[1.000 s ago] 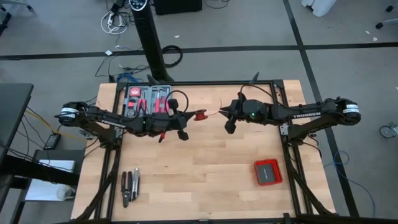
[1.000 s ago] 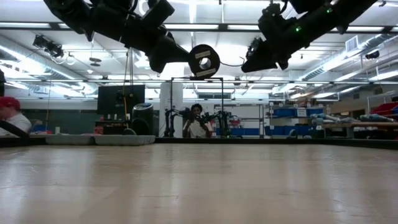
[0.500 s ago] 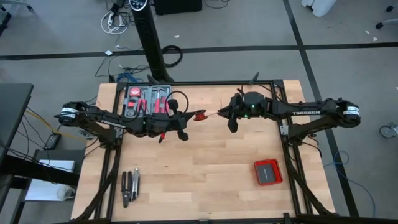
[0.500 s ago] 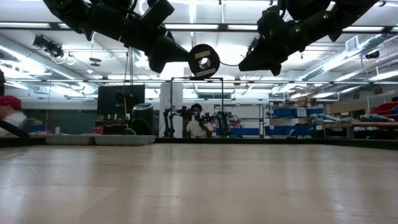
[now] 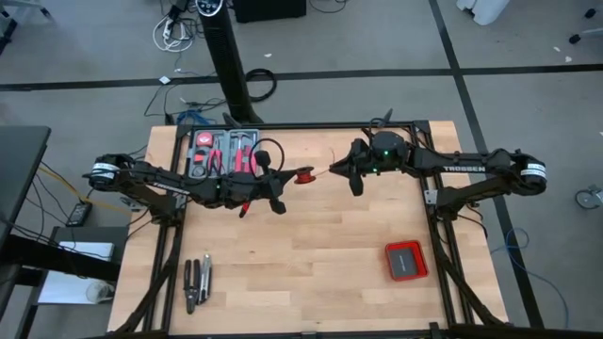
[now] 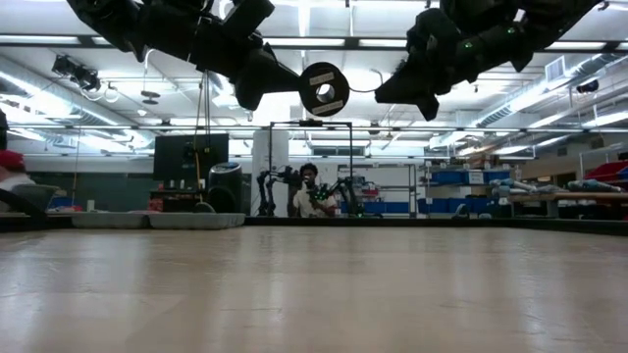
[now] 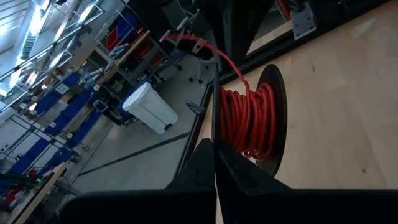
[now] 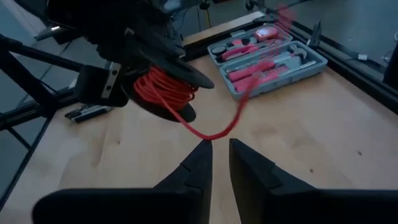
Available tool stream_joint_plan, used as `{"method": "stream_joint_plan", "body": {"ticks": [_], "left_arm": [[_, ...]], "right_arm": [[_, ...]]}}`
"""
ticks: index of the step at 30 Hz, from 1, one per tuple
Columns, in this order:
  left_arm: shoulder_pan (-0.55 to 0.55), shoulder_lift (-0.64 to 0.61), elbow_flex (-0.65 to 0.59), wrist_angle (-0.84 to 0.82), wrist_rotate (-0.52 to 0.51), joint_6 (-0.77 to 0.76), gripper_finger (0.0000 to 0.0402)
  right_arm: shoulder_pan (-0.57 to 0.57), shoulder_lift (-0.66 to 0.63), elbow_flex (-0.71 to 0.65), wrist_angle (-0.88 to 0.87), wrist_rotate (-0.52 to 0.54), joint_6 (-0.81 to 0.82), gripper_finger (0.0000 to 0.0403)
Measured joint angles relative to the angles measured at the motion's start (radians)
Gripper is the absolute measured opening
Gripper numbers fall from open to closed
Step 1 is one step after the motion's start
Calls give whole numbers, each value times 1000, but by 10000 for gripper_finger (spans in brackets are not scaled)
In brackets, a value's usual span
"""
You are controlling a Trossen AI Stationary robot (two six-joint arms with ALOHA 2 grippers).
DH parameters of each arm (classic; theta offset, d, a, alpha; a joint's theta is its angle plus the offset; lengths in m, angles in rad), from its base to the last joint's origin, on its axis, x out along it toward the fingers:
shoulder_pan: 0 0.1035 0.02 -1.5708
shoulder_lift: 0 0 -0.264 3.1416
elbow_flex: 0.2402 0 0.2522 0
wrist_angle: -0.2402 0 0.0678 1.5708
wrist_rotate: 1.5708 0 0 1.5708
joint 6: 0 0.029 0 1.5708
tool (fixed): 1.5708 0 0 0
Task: Coil cords
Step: Uncoil the red wire from the spool
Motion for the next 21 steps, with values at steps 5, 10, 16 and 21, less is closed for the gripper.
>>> {"method": "stream_joint_plan", "body": {"ticks": [5, 10, 16, 21], "left_arm": [[0, 0, 0, -1, 0, 0, 0], [0, 0, 0, 0, 0, 0, 0], [0, 0, 0, -1, 0, 0, 0], [0, 0, 0, -2, 0, -1, 0]], "right_arm": [[1, -5, 0, 3, -45, 10, 46], [0, -5, 0, 3, -54, 10, 45], [0, -5, 0, 3, -53, 12, 34], [0, -5, 0, -13, -54, 10, 8]]}}
